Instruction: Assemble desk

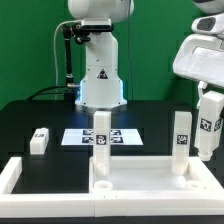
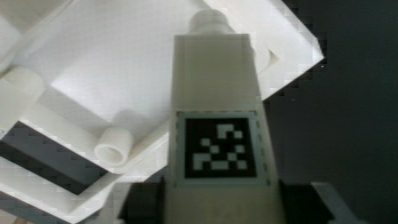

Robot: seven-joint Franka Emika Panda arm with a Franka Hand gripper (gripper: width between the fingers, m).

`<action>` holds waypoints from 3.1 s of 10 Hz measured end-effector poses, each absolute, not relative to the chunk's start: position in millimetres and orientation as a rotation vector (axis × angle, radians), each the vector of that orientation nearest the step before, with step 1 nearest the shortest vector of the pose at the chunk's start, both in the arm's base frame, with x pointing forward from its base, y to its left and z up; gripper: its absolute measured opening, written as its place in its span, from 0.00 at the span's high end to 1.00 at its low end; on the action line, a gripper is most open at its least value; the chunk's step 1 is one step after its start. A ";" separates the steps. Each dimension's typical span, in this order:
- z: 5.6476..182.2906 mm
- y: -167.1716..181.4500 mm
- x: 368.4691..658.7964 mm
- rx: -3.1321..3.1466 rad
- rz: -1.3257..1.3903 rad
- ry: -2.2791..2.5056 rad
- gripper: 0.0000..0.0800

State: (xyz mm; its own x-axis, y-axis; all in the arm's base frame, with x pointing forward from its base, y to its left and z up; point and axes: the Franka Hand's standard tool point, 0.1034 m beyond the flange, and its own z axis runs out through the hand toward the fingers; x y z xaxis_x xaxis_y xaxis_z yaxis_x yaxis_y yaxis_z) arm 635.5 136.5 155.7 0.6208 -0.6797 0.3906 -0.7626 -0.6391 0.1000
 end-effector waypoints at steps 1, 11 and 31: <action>156.2 136.8 637.8 2.590 0.483 -1.192 0.64; 131.3 141.6 623.3 2.533 0.424 -1.161 0.64; 168.3 135.7 640.3 2.727 0.800 -1.116 0.64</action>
Offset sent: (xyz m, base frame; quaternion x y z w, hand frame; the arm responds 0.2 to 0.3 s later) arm 0.0091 -0.0169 0.0057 -0.0278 0.0642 0.0265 0.9972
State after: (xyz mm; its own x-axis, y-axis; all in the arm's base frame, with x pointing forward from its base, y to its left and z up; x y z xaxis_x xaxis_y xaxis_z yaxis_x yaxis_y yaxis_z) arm 640.3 135.7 168.3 0.5962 -0.6286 0.4995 -0.6749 -0.7293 -0.1123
